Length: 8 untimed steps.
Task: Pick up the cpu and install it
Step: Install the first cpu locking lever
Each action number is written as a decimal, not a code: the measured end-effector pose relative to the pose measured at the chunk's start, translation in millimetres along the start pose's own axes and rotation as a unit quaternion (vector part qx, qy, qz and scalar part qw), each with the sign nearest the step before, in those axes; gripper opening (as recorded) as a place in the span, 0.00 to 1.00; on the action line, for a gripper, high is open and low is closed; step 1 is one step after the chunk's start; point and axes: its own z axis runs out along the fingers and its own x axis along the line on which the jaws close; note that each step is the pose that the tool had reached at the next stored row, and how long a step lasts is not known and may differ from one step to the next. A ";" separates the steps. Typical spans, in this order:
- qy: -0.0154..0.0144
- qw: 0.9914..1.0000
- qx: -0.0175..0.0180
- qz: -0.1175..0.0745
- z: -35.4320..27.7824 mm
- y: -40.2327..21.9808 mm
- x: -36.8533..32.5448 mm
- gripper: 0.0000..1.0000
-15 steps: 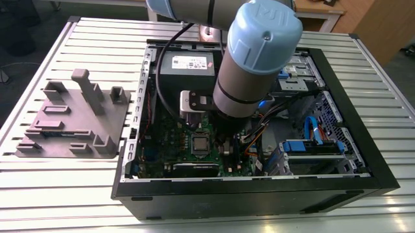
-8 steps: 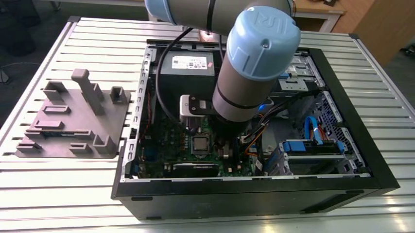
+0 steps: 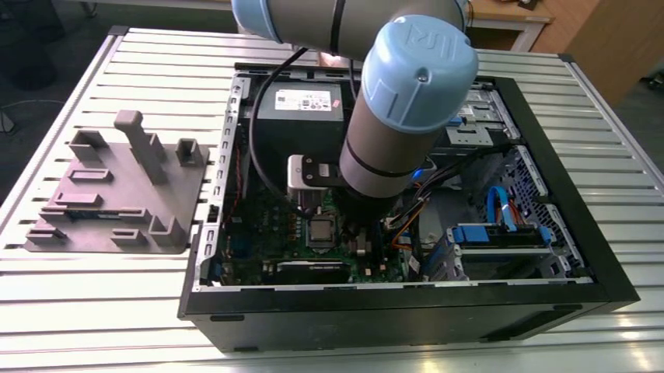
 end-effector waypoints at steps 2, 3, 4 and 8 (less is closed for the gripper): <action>0.000 1.000 0.000 0.000 0.1 0.0 0.0 0.10; 0.000 1.000 0.000 0.000 0.2 0.0 -0.1 0.10; 0.001 1.000 0.000 0.000 0.3 0.0 -0.1 0.10; 0.004 1.000 0.000 0.000 0.5 0.0 0.1 0.10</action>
